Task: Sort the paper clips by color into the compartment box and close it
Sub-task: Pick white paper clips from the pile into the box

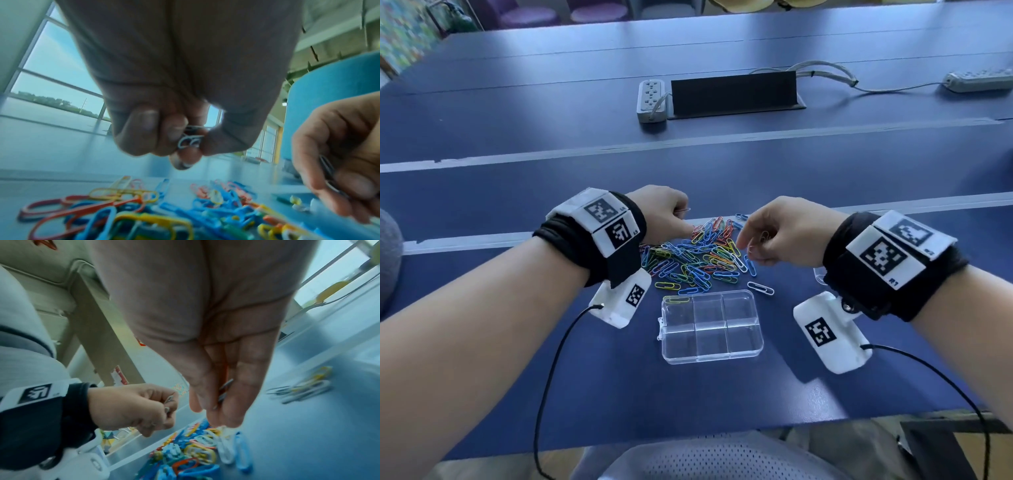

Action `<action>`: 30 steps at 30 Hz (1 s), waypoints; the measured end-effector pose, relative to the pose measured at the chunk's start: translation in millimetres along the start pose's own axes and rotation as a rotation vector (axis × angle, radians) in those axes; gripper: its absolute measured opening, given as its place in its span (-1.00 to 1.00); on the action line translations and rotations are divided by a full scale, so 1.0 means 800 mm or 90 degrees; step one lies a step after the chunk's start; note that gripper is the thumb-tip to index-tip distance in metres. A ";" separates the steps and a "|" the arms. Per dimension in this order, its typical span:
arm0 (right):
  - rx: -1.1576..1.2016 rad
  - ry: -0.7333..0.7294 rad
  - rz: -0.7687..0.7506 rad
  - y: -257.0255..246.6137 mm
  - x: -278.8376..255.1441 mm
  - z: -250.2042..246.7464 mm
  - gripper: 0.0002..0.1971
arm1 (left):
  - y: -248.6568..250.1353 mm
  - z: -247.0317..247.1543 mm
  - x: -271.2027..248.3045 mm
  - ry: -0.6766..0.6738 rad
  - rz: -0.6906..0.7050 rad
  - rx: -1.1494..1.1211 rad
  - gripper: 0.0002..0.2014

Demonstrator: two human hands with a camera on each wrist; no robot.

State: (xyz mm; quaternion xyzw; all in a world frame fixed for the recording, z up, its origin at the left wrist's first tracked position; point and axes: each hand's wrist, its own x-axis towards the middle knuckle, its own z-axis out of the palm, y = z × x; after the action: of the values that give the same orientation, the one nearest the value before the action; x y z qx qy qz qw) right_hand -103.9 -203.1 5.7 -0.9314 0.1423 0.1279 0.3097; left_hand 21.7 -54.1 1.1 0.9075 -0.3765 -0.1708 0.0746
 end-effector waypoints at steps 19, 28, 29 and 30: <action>-0.024 -0.042 -0.067 -0.091 -0.031 0.060 -0.72 | -0.002 0.004 -0.117 -0.145 0.072 0.005 -0.93; 0.114 -0.031 -0.039 -0.070 -0.034 0.045 -0.72 | 0.001 0.008 -0.119 -0.085 0.099 -0.048 -0.87; 0.121 -0.028 -0.034 -0.066 -0.033 0.042 -0.72 | 0.002 0.009 -0.119 -0.078 0.103 -0.045 -0.83; 0.127 -0.028 -0.031 -0.063 -0.033 0.040 -0.73 | 0.004 0.010 -0.118 -0.073 0.106 -0.035 -0.79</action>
State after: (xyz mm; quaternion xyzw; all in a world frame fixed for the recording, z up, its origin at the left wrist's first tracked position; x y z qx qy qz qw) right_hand -115.5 -139.8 17.0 -0.8960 0.1250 0.1258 0.4071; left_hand -45.5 10.3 18.5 0.8593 -0.4498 -0.2257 0.0915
